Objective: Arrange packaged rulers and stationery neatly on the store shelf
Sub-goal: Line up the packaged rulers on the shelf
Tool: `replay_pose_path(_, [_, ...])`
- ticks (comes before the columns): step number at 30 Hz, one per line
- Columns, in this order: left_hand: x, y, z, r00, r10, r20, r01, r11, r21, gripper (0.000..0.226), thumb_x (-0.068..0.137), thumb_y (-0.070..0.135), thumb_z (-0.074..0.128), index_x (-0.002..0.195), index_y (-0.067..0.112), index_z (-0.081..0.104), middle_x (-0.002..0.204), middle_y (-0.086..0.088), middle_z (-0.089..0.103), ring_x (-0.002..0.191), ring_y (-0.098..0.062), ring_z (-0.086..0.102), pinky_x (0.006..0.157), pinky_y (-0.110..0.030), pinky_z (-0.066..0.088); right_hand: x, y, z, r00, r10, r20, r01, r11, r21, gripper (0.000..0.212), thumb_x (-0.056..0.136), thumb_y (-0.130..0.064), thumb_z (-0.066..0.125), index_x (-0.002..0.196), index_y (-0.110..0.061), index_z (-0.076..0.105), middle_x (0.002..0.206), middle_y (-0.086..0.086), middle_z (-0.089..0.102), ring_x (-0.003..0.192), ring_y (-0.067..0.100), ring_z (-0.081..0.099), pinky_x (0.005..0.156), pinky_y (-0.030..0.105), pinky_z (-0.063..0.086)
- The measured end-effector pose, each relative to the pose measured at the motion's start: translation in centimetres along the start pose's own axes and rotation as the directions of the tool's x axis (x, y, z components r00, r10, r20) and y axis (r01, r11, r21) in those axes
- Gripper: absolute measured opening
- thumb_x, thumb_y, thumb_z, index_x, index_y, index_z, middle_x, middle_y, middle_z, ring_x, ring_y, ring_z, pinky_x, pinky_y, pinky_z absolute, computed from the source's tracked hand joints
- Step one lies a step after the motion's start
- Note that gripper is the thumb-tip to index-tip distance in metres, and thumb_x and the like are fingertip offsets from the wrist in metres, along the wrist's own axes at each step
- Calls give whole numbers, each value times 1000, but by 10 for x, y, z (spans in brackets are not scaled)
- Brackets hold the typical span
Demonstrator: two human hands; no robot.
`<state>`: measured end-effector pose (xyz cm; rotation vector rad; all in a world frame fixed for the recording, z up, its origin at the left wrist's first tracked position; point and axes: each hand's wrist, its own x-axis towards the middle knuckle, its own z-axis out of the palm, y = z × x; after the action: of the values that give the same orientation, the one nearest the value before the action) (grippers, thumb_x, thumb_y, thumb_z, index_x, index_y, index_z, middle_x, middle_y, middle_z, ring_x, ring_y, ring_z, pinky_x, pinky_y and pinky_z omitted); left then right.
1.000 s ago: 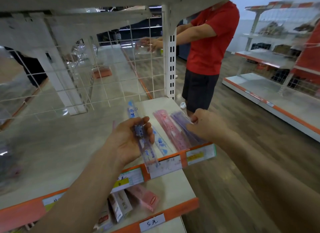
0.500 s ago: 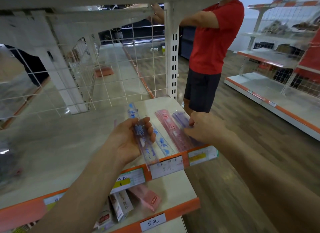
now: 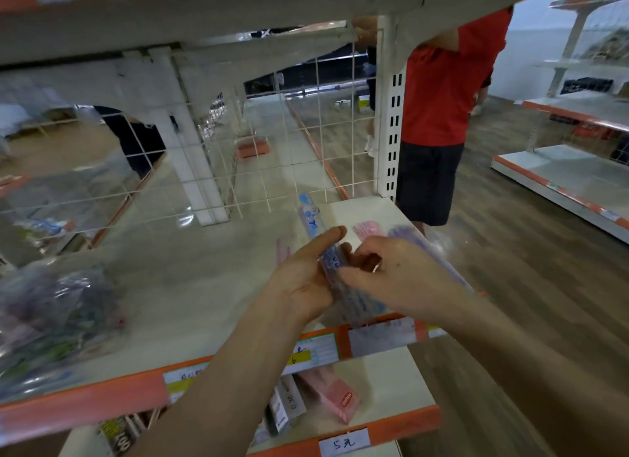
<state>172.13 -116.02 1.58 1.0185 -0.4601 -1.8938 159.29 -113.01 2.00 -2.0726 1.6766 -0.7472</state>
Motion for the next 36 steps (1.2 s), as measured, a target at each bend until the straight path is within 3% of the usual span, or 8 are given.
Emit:
replay_pose_path(5, [-6,3,-8,996,47,72,-48,999,14,14,91,15,53,85,5,61,74,-12,62,58,-21,64,60,-29,56,12,0,21,1000,11,21,-14,986,167,7,82,-32,65,85,-26,64,76,-7,67,72,7,63,73,33,55])
replay_pose_path(9, [-13,5,-18,989,45,138,-39,998,-46,33,93,22,35,96,2,61,84,-17,69,72,-28,69,79,-43,50,17,-3,18,995,84,50,-96,918,384,10,85,-26,66,94,-24,64,77,-8,67,68,5,63,54,14,46])
replay_pose_path(19, [-16,4,-20,996,81,40,-81,997,-11,21,96,13,47,91,6,66,74,-15,70,60,-23,69,55,-35,58,16,-7,23,998,53,-12,-47,955,293,16,77,-34,70,91,-27,64,84,-11,67,79,8,64,73,31,55])
replay_pose_path(21, [-18,4,-19,996,81,33,-81,997,-15,19,95,12,49,89,4,65,69,-15,69,55,-24,68,48,-37,57,17,-7,20,998,63,25,-68,948,312,10,81,-25,69,90,-27,64,81,-9,68,76,10,65,63,24,52])
replay_pose_path(25, [-19,4,-21,997,71,26,-71,997,8,18,93,15,52,86,6,66,77,-14,70,72,-28,64,73,-43,54,16,-2,10,991,104,80,-129,880,457,15,85,-12,64,90,-25,69,75,-7,71,69,3,65,56,8,46])
replay_pose_path(28, [-18,8,-26,997,80,10,-80,997,8,14,92,16,53,87,9,65,78,-11,66,72,-25,63,74,-42,53,20,7,-6,984,176,28,-163,822,546,11,84,-7,66,88,-16,71,69,-7,67,54,-8,57,49,5,41])
replay_pose_path(33, [-15,14,-34,995,90,-41,-92,995,-38,19,93,15,51,83,9,65,69,-7,62,57,-19,61,73,-36,50,32,30,-29,968,250,-4,-225,878,423,11,88,-4,60,86,-9,70,71,2,64,57,6,55,44,9,42])
replay_pose_path(36, [-16,13,-35,995,85,-51,-87,995,-46,19,92,14,49,83,6,65,68,-7,61,61,-18,58,73,-35,49,36,38,-21,968,244,52,-249,931,267,12,84,-3,63,81,-2,74,73,11,69,64,17,61,59,27,53])
